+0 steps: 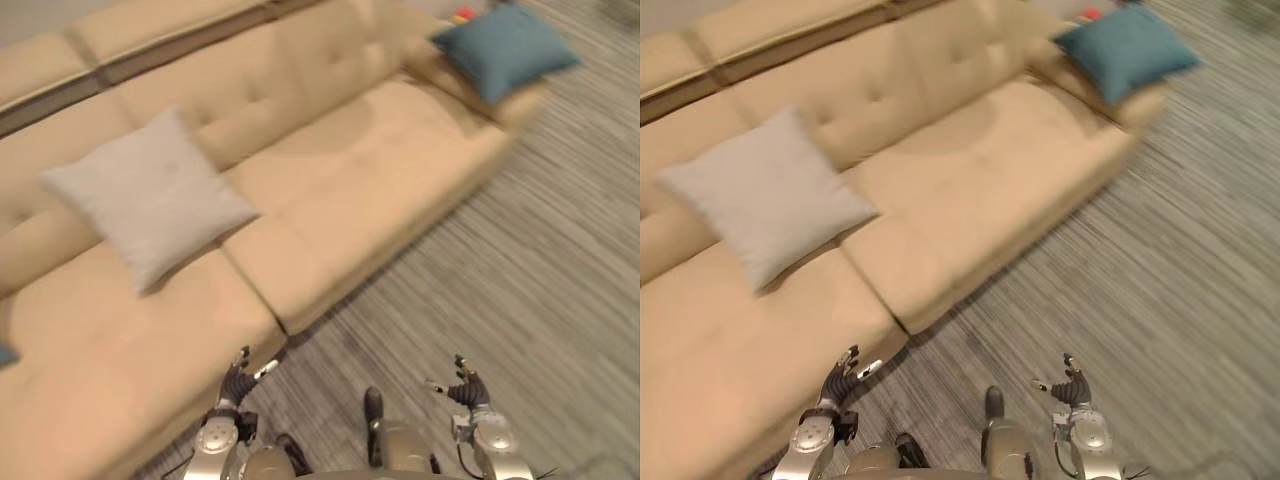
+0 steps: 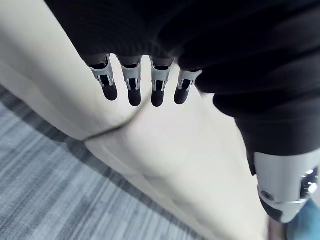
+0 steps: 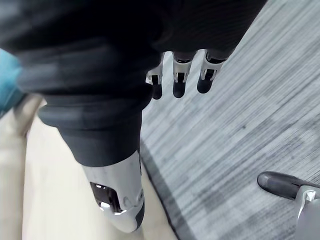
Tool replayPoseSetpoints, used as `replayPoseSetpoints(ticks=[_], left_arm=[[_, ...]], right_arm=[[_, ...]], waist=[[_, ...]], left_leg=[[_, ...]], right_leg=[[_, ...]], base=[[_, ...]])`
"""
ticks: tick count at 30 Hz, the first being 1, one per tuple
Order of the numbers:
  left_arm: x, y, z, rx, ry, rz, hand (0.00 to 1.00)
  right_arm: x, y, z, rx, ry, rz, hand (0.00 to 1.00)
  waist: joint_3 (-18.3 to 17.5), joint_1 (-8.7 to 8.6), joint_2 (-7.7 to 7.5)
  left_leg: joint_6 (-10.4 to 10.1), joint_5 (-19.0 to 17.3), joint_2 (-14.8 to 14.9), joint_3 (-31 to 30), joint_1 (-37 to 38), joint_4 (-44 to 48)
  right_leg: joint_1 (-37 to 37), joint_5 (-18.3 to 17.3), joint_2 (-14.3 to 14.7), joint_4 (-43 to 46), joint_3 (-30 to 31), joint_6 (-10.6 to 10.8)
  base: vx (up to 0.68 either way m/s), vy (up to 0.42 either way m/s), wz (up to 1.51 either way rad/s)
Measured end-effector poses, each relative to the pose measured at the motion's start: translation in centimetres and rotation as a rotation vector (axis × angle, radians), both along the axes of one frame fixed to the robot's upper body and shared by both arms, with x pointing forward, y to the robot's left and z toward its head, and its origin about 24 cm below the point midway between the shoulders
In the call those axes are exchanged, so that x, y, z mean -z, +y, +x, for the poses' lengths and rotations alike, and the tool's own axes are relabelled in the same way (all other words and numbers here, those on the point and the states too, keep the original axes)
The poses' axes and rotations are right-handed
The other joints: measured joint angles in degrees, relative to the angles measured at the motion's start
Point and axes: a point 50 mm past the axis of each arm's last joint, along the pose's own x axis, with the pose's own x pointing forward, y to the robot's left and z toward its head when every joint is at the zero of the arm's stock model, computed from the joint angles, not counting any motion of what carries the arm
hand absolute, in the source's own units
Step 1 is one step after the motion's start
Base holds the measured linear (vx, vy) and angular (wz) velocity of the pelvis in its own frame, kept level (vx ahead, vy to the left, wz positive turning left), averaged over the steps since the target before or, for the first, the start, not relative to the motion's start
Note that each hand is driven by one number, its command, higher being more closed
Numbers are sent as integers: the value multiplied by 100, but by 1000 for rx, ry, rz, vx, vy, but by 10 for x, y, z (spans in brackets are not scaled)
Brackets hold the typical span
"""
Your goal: Pick up cushions and gather them together orderly.
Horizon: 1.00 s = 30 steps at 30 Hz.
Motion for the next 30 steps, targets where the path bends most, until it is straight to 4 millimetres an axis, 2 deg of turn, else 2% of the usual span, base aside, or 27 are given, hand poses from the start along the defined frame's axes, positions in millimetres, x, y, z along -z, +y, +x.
replayPoseSetpoints(ticks=[2,3,4,5,7,8,9,10,11,12,13,14,15,16,17,18,19,20,21,22,23,25,26,27,28,29,30], left_arm=[[-5,-2,4,16,-24,1,0],[-7,-3,8,26,-40,1,0],[-9,-5,12,39,-50,1,0],[-12,-11,17,65,-61,-2,0],[-16,-17,25,88,-83,-17,0],[-18,-24,29,98,-96,-37,0],[-17,-29,28,98,-94,-54,0],[-16,-32,27,99,-92,-61,0],[-16,-37,27,107,-90,-71,0],[-16,-38,27,111,-90,-72,0],[-13,-38,23,106,-78,-72,0],[-10,-35,16,93,-64,-67,0],[-10,-34,14,86,-61,-65,0],[-8,-34,9,75,-53,-65,0],[-9,-33,6,70,-54,-67,0],[-8,-33,5,68,-54,-67,0],[-8,-33,4,64,-49,-66,0],[-7,-32,2,59,-44,-66,0],[-7,-31,1,54,-46,-62,0],[-10,-28,7,34,-65,-62,0],[-11,-31,7,23,-68,-71,0],[-9,-35,5,23,-61,-82,0],[-9,-37,5,50,-55,-74,0],[-8,-39,4,67,-49,-71,0],[-8,-38,4,70,-47,-67,0],[-9,-39,4,70,-48,-67,0],[-10,-36,6,68,-53,-58,0]], right_arm=[[-1,1,3,-4,-7,1,0],[-1,1,2,-3,-4,1,0],[-1,0,2,-1,-6,0,0],[-2,-1,3,1,-9,-6,0],[0,-3,-2,4,5,-11,0],[1,-3,-5,3,12,-10,0],[1,-1,-4,-7,14,-10,0],[1,1,-3,-14,12,-12,0],[0,2,1,-9,4,-16,0],[-1,2,2,-7,1,-19,0],[0,4,2,-10,5,-17,0],[1,8,2,-27,9,-19,0],[1,9,3,-33,8,-22,0],[0,10,5,-35,1,-25,0],[-2,10,10,-45,-7,-28,0],[-3,11,12,-52,-12,-30,0],[-4,12,17,-54,-19,-29,0],[-2,20,22,-64,-12,-12,0],[-3,22,25,-70,-22,-9,0],[-7,19,31,-71,-40,-18,0],[-9,18,34,-68,-49,-20,0],[-10,18,37,-59,-58,-15,0],[-7,23,33,-53,-49,1,0],[-2,25,25,-47,-27,10,0],[0,25,22,-45,-17,12,0],[3,25,16,-41,-2,14,0],[3,26,16,-41,-1,16,0]], waist=[[-21,-7,49],[-23,-7,59],[-13,-13,78],[-19,-41,134],[-33,-127,179],[-28,-172,192],[-11,-168,212],[-5,-142,225],[29,-14,236],[65,31,215],[149,185,113],[156,305,111],[158,331,119],[168,410,141],[162,511,161],[158,540,193],[139,656,250],[66,847,112],[12,858,8],[-10,815,-61],[-17,784,-80],[5,791,-117],[47,752,-181],[61,741,-193],[62,731,-187],[34,694,-135],[46,599,-110]], left_leg=[[-106,-63,71,477,268,11],[-152,-89,76,607,419,-4],[-208,-123,98,604,496,-2],[-305,-161,244,694,644,134],[-243,-108,596,674,748,796],[195,161,947,315,651,1681],[704,634,1185,-368,345,2555],[661,606,1173,-875,101,2992],[298,274,827,-1968,-531,3694],[219,173,621,-2310,-738,3838],[244,3,205,-2828,-1109,3824],[337,-53,-140,-3116,-1484,3509],[338,-53,-278,-3233,-1640,3316],[301,-29,-635,-3524,-1990,2573],[120,123,-976,-3774,-2238,1543],[2,226,-1071,-3853,-2314,1046],[39,860,-1181,-3930,-2346,112],[460,1242,-1350,-3824,-2185,-34],[569,1155,-1456,-3817,-2226,-6],[913,914,-1602,-3814,-2352,269],[1006,805,-1672,-3789,-2333,392],[1114,470,-1838,-3720,-1912,347],[1151,313,-1997,-3734,-1356,164],[1165,239,-2088,-3800,-844,10],[1165,240,-2099,-3820,-624,-68],[1164,239,-2070,-3880,-151,-333],[1126,216,-2026,-3955,159,-556]], right_leg=[[51,24,-242,173,-932,-16],[26,92,-246,277,-1164,144],[-75,37,-125,363,-938,269],[-210,-189,51,584,-601,259],[-218,-449,261,854,-291,288],[-131,-610,444,940,-25,255],[31,-702,601,853,234,178],[101,-741,663,816,391,160],[251,-809,731,732,750,160],[349,-823,731,683,872,178],[646,-863,724,531,1142,223],[943,-919,706,364,1359,317],[1046,-942,692,301,1421,356],[1216,-1007,639,170,1530,467],[1361,-1078,587,41,1650,587],[1442,-1097,590,-61,1670,620],[1662,-1152,623,-286,1735,735],[1845,-1167,549,-481,1968,812],[1877,-1155,466,-524,2003,824],[1757,-1132,309,-246,2005,913],[1681,-1134,222,68,2065,964],[1219,-1001,1,1696,2329,1631],[745,-699,-144,3269,2553,2202],[433,-738,-261,4388,2442,2026],[322,-810,-309,4655,2325,1838],[20,-1061,-405,4834,1817,1372],[-301,-1216,-473,4629,1411,1115]], base=[[103,-149,-194],[117,-158,-203],[212,-216,-213],[278,-196,-164],[318,-198,-124],[336,-204,-121],[333,-170,-129],[328,-90,-136],[258,-2,-110],[419,50,-128],[456,98,-105],[392,86,-96],[385,151,-70],[383,198,-51],[477,248,-45],[469,252,-40],[546,247,-54],[577,234,-44],[627,214,-9],[627,239,33],[731,313,29],[579,263,3],[572,192,4],[563,160,10],[545,105,14],[514,68,13],[512,47,16]])
